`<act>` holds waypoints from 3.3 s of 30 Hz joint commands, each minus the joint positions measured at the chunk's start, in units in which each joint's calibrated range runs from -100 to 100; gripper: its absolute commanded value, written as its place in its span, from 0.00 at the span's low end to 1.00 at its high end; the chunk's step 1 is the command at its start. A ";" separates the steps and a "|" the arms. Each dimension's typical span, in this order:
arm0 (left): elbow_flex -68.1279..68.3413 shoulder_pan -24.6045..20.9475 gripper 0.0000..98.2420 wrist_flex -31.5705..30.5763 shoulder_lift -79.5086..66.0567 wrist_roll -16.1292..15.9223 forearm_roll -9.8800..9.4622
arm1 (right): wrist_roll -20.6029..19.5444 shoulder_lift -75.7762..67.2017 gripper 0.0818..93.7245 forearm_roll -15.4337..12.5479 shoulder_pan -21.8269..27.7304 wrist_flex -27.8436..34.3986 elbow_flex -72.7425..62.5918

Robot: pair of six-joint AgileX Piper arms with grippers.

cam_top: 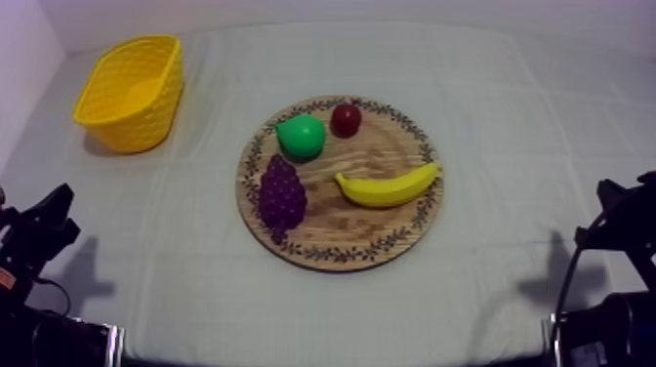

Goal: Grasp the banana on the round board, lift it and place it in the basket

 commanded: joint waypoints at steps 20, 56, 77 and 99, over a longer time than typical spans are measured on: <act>-0.01 0.08 0.00 0.21 0.00 -1.30 0.01 | -0.01 -0.02 0.00 0.01 0.00 -0.03 0.02; -61.96 23.51 0.00 -0.20 58.70 -6.97 -7.64 | 0.00 -0.02 0.00 0.01 0.00 -0.03 0.02; -74.19 35.69 0.01 4.24 85.67 -13.29 -7.79 | -0.01 -0.02 0.00 0.01 0.00 -0.03 0.02; -70.78 39.64 0.59 8.31 93.42 -5.94 -12.37 | -0.01 -0.02 0.00 0.01 0.00 -0.03 0.02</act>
